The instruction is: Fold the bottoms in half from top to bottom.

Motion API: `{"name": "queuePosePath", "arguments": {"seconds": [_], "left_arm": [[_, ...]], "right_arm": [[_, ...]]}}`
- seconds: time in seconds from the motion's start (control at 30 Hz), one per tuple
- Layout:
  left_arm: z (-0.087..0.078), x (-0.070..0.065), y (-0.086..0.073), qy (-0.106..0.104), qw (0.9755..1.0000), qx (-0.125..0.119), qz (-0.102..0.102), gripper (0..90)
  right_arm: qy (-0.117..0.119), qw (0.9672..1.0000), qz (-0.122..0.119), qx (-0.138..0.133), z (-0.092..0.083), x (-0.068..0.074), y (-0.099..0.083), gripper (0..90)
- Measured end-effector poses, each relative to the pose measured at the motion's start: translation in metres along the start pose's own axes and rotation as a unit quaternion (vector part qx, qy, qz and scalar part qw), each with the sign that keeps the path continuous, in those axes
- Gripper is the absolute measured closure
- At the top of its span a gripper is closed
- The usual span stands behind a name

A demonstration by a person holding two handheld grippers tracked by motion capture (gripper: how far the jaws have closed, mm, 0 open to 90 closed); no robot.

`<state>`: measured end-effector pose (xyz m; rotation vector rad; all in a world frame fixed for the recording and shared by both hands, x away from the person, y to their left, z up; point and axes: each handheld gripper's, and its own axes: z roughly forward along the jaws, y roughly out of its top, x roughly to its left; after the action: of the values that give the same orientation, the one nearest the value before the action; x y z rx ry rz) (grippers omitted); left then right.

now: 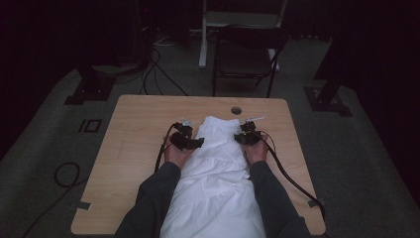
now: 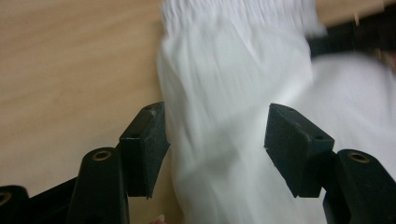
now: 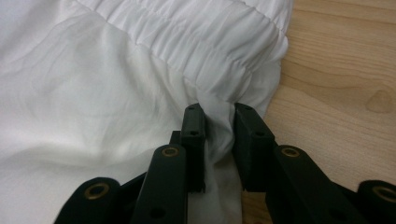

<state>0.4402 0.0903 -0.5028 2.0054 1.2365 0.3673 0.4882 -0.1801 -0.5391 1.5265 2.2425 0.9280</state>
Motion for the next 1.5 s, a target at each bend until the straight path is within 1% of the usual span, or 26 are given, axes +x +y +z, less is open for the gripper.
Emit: {"name": "queuePosePath", "arguments": {"seconds": [0.03,0.07,0.17,0.23,0.27,0.3,0.33,0.37,0.4,0.47,0.57,0.63,0.67,0.77,0.9,1.0,1.03,1.1,1.17,1.23,1.27,1.3,1.33,1.4,1.47,1.5], "left_arm": [[0.003,0.002,0.005,-0.005,1.0,-0.001,-0.005,38.8],[0.006,0.003,0.008,-0.004,1.0,-0.002,-0.005,38.8],[0.026,0.005,0.022,-0.006,0.9999,0.009,-0.007,38.8],[0.036,0.004,0.024,-0.01,0.9998,0.013,-0.014,38.7],[0.036,0.004,0.024,-0.01,0.9998,0.013,-0.014,38.7],[0.047,0.004,0.024,0.001,0.9994,0.03,-0.016,38.7],[0.051,0.004,0.024,0.004,0.9992,0.037,-0.016,38.7],[0.056,0.004,0.023,0.015,0.9986,0.048,-0.017,38.8],[0.059,0.004,0.023,0.017,0.9983,0.052,-0.021,38.9],[0.061,0.006,0.022,0.012,0.998,0.055,-0.028,40.7],[0.062,0.006,0.022,0.022,0.9976,0.064,-0.015,42.0],[0.064,0.007,0.02,0.022,0.9972,0.069,-0.019,42.2],[0.065,0.008,0.019,0.021,0.997,0.072,-0.021,42.2],[0.066,0.006,0.019,0.025,0.9969,0.073,-0.01,42.8],[0.066,0.005,0.019,0.028,0.9969,0.074,-0.003,44.2],[0.066,0.006,0.018,0.027,0.997,0.072,-0.004,46.4],[0.066,0.007,0.018,0.027,0.997,0.072,-0.004,47.2],[0.065,0.008,0.019,0.025,0.997,0.073,-0.003,49.3],[0.065,0.009,0.019,0.021,0.997,0.074,-0.008,53.7],[0.065,0.007,0.019,0.018,0.9972,0.072,-0.009,61.2],[0.065,0.007,0.019,0.018,0.9972,0.072,-0.009,65.0],[0.065,0.007,0.019,0.005,0.9971,0.076,-0.012,65.0],[0.065,0.007,0.019,-0.001,0.9969,0.077,-0.017,75.1],[0.065,0.006,0.019,-0.005,0.9968,0.078,-0.019,81.9],[0.063,0.009,0.021,-0.01,0.9967,0.079,-0.018,83.8],[0.061,0.011,0.023,-0.015,0.9971,0.071,-0.024,84.0]], "right_arm": [[0.0,1.0,0.0,0.0,0.0,0.0,0.0,74.6],[0.0,1.0,0.0,0.0,0.0,0.0,0.0,74.7],[0.002,1.0,0.0,0.001,0.0,0.0,0.0,74.7],[0.003,1.0,0.001,0.001,0.0,-0.001,0.0,74.7],[0.003,1.0,0.001,0.001,0.0,-0.001,0.0,74.7],[0.004,1.0,0.001,0.0,0.0,-0.001,0.0,74.7],[0.005,1.0,0.002,0.001,0.0,-0.001,0.0,74.6],[0.008,1.0,0.0,0.001,0.0,-0.002,0.001,74.4],[0.009,1.0,0.003,0.002,0.0,-0.004,0.002,73.3],[0.003,1.0,0.006,-0.004,0.0,-0.007,0.003,70.4],[-0.007,0.9996,0.022,-0.017,0.0,-0.012,0.005,61.9],[-0.015,0.9989,0.031,-0.031,0.0,-0.015,0.007,56.6],[-0.018,0.9986,0.035,-0.035,0.0,-0.017,0.008,55.2],[-0.022,0.9978,0.045,-0.043,0.002,-0.02,0.012,54.2],[-0.017,0.9977,0.053,-0.039,0.006,-0.02,0.018,53.1],[-0.004,0.9987,0.047,-0.018,0.014,-0.019,0.02,50.5],[-0.002,0.9989,0.043,-0.018,0.016,-0.018,0.02,50.0],[-0.001,0.999,0.042,-0.016,0.016,-0.018,0.021,50.1],[-0.004,0.999,0.044,-0.009,0.016,-0.018,0.023,53.8],[-0.008,0.9995,0.03,-0.001,0.016,-0.014,0.024,66.9],[-0.008,0.9995,0.03,-0.001,0.016,-0.014,0.024,66.9],[-0.004,0.9997,0.024,0.002,0.016,-0.012,0.024,72.3],[0.002,0.9996,0.026,0.008,0.016,-0.009,0.024,81.2],[0.02,0.9986,0.046,0.014,0.016,-0.011,0.024,84.6],[0.027,0.9981,0.053,0.014,0.015,-0.013,0.024,85.9],[0.029,0.9981,0.054,0.01,0.013,-0.015,0.025,86.1]]}}
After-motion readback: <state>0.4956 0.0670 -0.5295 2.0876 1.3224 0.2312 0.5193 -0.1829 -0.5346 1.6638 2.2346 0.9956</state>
